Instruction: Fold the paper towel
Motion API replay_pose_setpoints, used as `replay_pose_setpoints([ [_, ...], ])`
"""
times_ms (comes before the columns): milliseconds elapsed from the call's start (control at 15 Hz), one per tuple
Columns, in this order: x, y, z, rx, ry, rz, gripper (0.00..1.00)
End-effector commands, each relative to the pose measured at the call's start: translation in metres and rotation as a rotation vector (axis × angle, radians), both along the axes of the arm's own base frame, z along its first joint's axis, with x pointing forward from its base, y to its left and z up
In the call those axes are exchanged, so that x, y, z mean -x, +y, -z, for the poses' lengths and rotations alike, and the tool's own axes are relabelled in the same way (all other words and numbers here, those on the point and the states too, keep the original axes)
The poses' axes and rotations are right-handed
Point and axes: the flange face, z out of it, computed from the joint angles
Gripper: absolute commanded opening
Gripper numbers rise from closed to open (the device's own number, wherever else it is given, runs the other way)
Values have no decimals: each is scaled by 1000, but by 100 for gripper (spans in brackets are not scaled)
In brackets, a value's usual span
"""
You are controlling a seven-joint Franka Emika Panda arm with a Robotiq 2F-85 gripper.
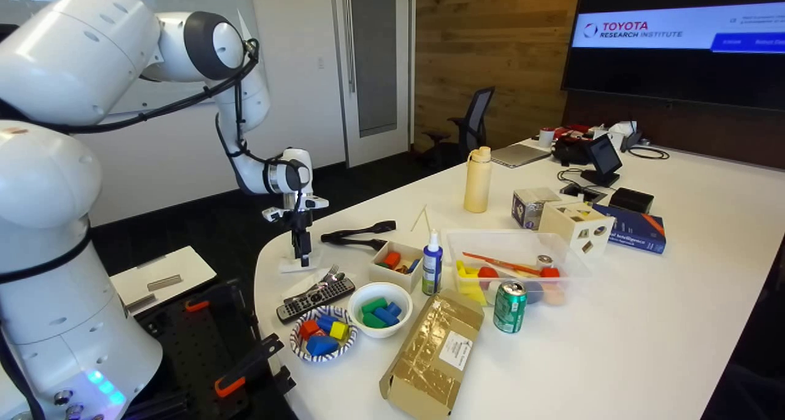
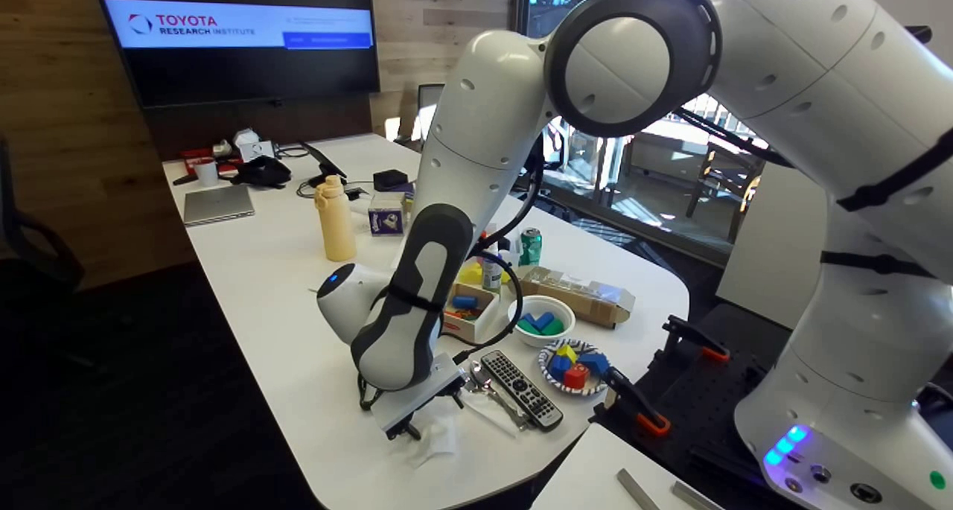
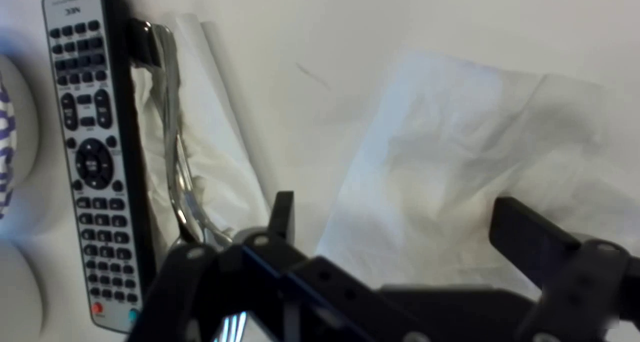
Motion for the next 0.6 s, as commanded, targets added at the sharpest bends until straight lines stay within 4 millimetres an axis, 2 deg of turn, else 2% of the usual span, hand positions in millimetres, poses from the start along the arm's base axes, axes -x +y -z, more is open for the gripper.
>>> replay_pose_setpoints([
  [0, 16, -16, -10, 34, -1, 67, 100],
  [333, 25, -29, -15, 49, -3, 106, 100],
  [533, 21, -26, -35, 22, -37, 95, 100],
])
